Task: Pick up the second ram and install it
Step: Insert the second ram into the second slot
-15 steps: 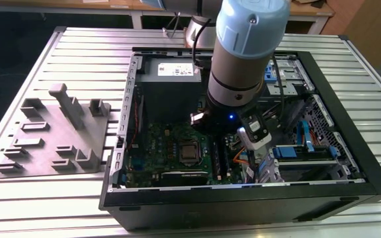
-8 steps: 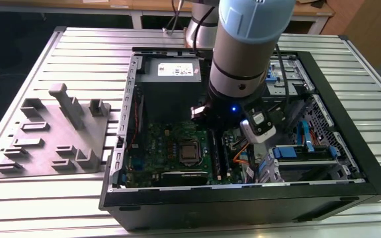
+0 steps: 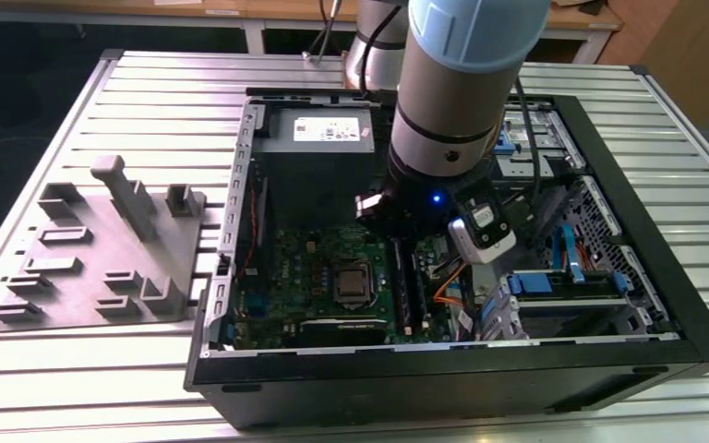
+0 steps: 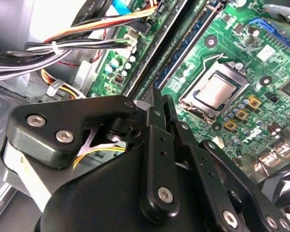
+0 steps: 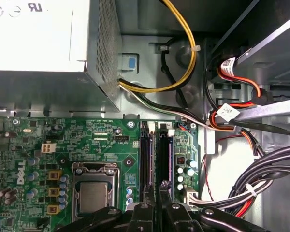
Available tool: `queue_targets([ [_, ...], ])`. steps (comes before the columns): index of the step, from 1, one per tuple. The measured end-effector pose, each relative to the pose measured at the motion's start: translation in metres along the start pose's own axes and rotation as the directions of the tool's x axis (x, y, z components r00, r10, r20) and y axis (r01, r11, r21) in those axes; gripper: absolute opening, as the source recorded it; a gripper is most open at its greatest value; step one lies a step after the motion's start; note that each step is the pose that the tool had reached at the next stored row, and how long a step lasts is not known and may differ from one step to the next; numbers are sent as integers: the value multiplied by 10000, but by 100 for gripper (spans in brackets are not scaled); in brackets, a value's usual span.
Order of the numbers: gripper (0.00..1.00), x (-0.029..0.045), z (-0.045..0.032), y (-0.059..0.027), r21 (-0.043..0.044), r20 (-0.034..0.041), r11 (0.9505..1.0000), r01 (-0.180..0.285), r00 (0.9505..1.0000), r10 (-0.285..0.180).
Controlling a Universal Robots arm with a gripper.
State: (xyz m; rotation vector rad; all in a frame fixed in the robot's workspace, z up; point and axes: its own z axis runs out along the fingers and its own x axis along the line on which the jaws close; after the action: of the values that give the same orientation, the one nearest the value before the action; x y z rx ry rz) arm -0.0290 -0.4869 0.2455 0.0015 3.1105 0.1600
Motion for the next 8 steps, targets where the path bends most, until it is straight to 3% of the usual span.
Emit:
queue_targets([
  [6,18,0,-4,0,0,0,10000,0,10000,0],
  [8,11,0,-5,0,0,0,10000,0,10000,0],
])
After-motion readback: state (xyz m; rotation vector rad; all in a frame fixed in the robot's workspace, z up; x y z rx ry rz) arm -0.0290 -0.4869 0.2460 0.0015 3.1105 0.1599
